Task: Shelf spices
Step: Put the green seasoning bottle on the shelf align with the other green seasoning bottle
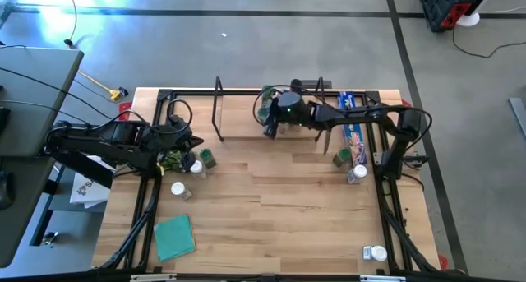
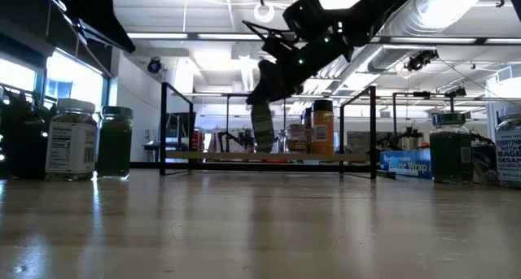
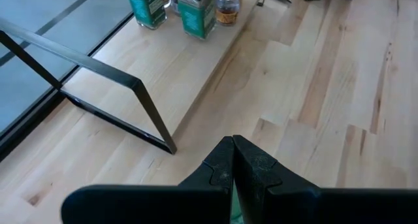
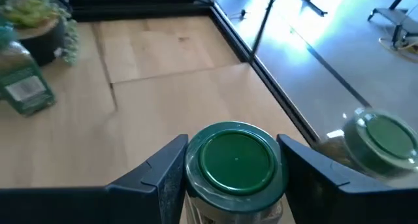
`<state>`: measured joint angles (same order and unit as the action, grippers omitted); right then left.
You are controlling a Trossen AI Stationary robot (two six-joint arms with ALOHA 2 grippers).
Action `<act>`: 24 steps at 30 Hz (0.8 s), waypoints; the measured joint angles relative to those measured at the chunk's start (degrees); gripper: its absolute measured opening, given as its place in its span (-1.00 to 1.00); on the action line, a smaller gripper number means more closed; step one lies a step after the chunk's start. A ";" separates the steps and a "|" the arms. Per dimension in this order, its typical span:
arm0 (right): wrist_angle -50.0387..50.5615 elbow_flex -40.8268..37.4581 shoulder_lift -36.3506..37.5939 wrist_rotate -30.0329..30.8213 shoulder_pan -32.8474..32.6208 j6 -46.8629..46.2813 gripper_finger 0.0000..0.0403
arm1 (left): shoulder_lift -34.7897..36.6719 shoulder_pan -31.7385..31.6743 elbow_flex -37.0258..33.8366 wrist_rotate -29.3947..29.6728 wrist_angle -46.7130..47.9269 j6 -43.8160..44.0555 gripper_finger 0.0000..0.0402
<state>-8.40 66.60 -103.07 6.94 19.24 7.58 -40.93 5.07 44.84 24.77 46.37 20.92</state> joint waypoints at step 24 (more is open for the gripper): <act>-0.61 0.12 0.00 -4.18 3.97 0.40 0.39 | -0.04 0.01 0.00 0.04 0.07 0.03 -0.99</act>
<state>-9.01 66.72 -103.07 2.76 23.21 7.99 -40.97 5.08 44.84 24.82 46.44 20.94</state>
